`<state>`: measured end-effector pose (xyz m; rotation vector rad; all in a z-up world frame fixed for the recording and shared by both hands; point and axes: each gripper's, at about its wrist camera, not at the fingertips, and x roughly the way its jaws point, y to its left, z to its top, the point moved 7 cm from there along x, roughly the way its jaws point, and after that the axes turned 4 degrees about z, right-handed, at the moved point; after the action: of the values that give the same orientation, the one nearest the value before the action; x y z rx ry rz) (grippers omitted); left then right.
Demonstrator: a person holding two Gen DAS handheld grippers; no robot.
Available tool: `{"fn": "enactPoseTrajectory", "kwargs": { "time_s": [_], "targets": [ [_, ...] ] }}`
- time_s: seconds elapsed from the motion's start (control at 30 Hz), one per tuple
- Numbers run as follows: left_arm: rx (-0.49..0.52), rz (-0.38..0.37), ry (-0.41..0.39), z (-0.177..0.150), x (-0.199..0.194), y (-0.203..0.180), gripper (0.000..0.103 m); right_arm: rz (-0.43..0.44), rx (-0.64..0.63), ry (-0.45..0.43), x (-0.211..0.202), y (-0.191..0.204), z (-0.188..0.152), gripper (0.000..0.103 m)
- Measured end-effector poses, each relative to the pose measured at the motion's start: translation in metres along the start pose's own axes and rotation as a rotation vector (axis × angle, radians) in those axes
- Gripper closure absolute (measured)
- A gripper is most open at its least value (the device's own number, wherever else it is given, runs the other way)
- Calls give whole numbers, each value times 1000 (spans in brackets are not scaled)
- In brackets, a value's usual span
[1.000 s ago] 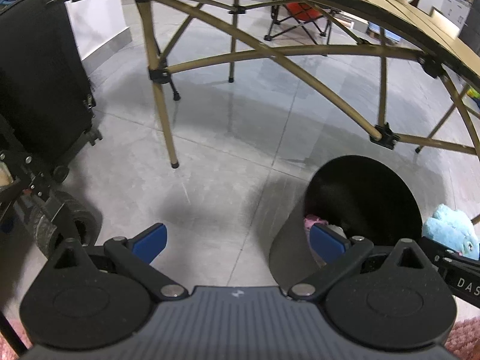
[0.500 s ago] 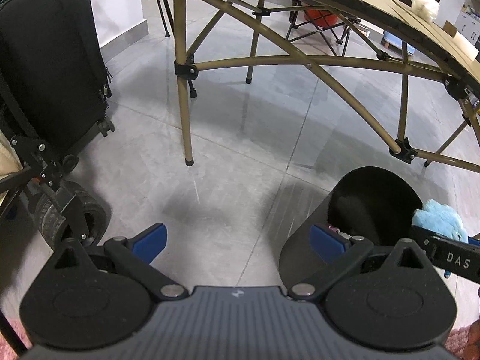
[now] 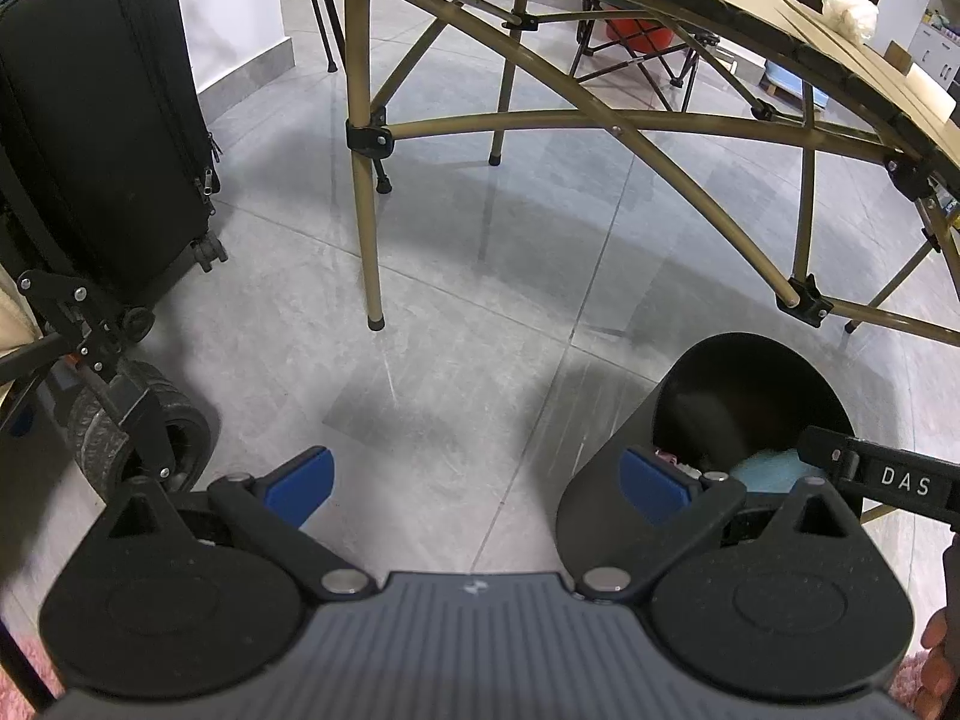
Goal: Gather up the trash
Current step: 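Move the right gripper over the bin, lower the blue plush and open, then move both empty tools back toward the table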
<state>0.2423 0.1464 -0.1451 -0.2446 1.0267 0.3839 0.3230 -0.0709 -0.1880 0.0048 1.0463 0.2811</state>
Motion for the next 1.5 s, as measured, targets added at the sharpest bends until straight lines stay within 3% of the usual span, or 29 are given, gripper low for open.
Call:
{"fn": "enactPoseTrajectory", "kwargs": {
  "time_s": [0.47,0.73,0.83,1.1,1.33,1.5],
  "targets": [
    [5,-7,-11,0,-5,-5,0,-18,-9,-23,-5,-4,0,0],
    [16,7,-77,7,-23,-15,0,-29,-29,-109,-30,-8,7,0],
    [21,21,-127,15,-34,-22,0,-37,-30,-177,-52,-12,18,0],
    [20,-47,-251,51,-74,-58,0,-14,-30,-448,-125,-34,67,0],
    [7,-82,-329,97,-92,-95,0,41,18,-658,-156,-74,123,0],
    [10,-113,-352,132,-89,-125,0,55,25,-705,-154,-98,173,0]
  ]
}}
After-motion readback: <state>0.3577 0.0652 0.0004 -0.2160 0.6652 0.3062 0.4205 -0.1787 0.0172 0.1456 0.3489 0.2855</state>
